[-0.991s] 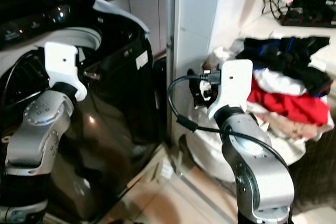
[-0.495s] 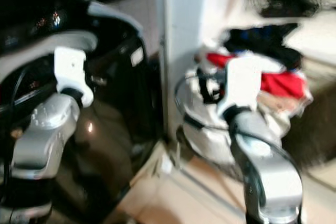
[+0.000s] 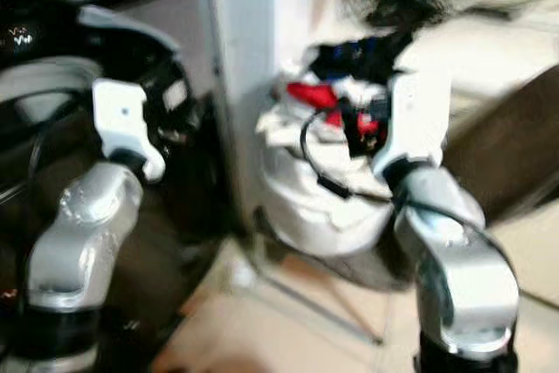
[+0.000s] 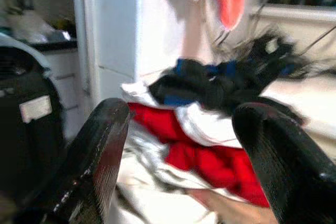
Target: Clothes washing
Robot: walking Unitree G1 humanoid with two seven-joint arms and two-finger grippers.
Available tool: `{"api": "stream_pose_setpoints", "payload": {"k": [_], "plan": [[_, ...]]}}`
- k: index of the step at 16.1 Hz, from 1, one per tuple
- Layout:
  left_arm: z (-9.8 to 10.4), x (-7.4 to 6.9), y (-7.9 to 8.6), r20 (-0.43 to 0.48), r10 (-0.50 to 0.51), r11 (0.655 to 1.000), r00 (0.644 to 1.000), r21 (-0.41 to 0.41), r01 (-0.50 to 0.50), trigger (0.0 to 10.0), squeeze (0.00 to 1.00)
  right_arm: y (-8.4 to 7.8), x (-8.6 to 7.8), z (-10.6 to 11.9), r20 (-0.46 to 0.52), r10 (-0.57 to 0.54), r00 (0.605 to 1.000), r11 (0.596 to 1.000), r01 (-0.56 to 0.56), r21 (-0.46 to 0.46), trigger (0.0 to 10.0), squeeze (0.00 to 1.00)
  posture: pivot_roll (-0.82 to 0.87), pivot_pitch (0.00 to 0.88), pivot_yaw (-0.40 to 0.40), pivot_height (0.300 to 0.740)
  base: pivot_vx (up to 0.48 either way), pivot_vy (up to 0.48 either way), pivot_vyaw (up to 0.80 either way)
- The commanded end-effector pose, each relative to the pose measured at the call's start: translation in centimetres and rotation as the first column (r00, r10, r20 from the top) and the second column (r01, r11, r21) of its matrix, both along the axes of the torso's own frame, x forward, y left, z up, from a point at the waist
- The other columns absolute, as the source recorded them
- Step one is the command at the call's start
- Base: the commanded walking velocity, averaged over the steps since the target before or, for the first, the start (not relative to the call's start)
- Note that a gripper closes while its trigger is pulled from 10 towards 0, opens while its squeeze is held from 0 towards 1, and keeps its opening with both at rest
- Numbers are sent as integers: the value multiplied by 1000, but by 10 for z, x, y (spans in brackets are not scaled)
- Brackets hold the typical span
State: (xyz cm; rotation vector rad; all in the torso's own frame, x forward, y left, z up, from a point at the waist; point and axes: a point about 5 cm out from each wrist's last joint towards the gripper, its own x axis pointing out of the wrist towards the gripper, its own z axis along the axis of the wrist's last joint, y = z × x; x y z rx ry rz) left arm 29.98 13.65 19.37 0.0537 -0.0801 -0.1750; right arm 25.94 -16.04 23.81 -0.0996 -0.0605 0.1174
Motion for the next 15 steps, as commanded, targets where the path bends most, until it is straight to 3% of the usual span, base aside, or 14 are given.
{"api": "stream_pose_setpoints", "payload": {"k": [1,7,10,11,12,15], "plan": [[13,2,5,52,26,1000,998,11,-27,10000,0,3,3,2,-2,20,1000,1000,-20,3,10000,0,-54,0,-12,740,446,0,0],[16,1,9,64,55,998,996,26,-56,10000,0,5,4,1,-3,40,999,999,-40,12,10000,0,-45,0,-13,740,446,0,0],[19,2,12,78,73,996,994,41,-77,10000,0,15,2,1,-3,110,994,993,-110,-48,10000,0,-44,0,-11,740,444,0,392],[20,2,14,83,76,996,994,45,-80,10000,0,17,2,1,3,116,993,993,-116,-39,10000,0,-37,0,-8,740,442,0,800],[21,1,15,86,67,997,994,38,-71,10000,0,15,1,5,33,89,995,995,-91,50,10000,0,-36,0,0,740,0,0,0],[24,0,15,99,39,998,994,48,-44,10000,0,14,-2,13,92,94,991,991,-102,81,10000,0,-45,0,21,740,0,0,0]]}}
